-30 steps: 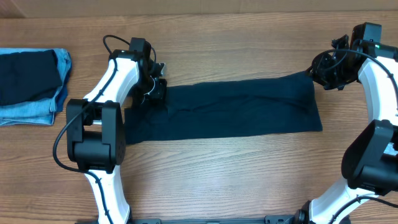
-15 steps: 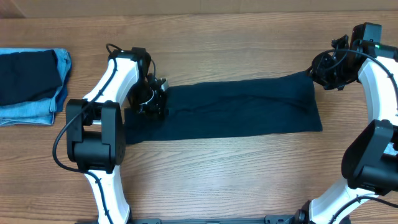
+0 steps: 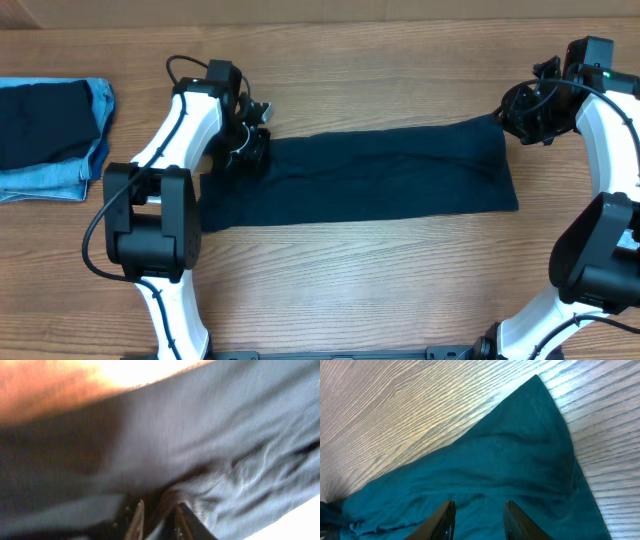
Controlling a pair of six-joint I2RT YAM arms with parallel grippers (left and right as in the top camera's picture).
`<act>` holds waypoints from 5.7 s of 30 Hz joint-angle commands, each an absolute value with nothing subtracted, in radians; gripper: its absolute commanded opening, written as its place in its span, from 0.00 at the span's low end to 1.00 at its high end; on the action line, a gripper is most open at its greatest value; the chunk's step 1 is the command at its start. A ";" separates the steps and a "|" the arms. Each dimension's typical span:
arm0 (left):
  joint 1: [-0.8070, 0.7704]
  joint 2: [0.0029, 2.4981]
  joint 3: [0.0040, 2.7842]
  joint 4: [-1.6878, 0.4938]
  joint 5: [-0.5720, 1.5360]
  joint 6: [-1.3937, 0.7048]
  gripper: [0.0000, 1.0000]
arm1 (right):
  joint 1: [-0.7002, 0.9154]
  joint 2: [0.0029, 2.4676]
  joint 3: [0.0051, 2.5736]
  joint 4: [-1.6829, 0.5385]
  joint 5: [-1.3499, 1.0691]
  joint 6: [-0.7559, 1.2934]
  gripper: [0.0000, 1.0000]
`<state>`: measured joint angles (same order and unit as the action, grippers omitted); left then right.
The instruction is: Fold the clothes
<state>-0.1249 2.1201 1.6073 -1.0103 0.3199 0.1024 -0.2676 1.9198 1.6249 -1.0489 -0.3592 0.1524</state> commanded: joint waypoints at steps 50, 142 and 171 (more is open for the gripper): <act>-0.177 2.106 1.439 -0.949 0.262 0.078 0.25 | -0.268 1.972 1.635 -1.103 -0.289 0.150 0.52; -0.171 2.106 1.439 -0.963 0.229 0.075 0.27 | -0.378 2.003 1.481 -0.724 -0.503 0.093 0.04; -0.169 2.105 1.453 -0.953 0.264 0.083 0.22 | -0.416 2.003 1.481 -0.805 -0.598 0.019 0.51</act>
